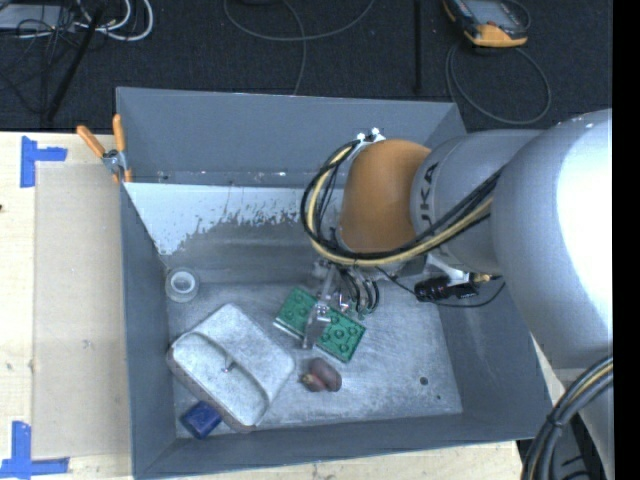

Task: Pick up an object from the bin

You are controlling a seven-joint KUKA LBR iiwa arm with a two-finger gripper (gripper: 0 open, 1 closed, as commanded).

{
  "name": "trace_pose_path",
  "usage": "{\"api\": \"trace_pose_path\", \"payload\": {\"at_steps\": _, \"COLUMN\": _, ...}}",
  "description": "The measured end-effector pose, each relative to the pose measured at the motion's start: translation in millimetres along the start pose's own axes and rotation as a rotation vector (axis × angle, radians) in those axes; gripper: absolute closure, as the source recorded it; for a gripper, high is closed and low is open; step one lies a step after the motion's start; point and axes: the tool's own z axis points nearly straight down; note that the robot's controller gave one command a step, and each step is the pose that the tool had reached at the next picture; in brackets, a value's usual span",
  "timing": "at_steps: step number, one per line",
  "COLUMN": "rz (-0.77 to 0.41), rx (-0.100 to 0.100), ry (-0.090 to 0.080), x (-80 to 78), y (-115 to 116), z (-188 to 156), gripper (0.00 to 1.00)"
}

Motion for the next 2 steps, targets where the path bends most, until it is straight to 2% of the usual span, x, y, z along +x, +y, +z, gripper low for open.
{"api": "trace_pose_path", "payload": {"at_steps": 1, "rz": -0.002, "rx": -0.002, "ry": -0.003, "x": -0.8, "y": 0.9, "z": -2.0, "gripper": 1.0}}
{"api": "trace_pose_path", "payload": {"at_steps": 2, "rz": -0.062, "rx": -0.004, "ry": -0.009, "x": -9.0, "y": 10.9, "z": -164.3, "gripper": 1.0}}
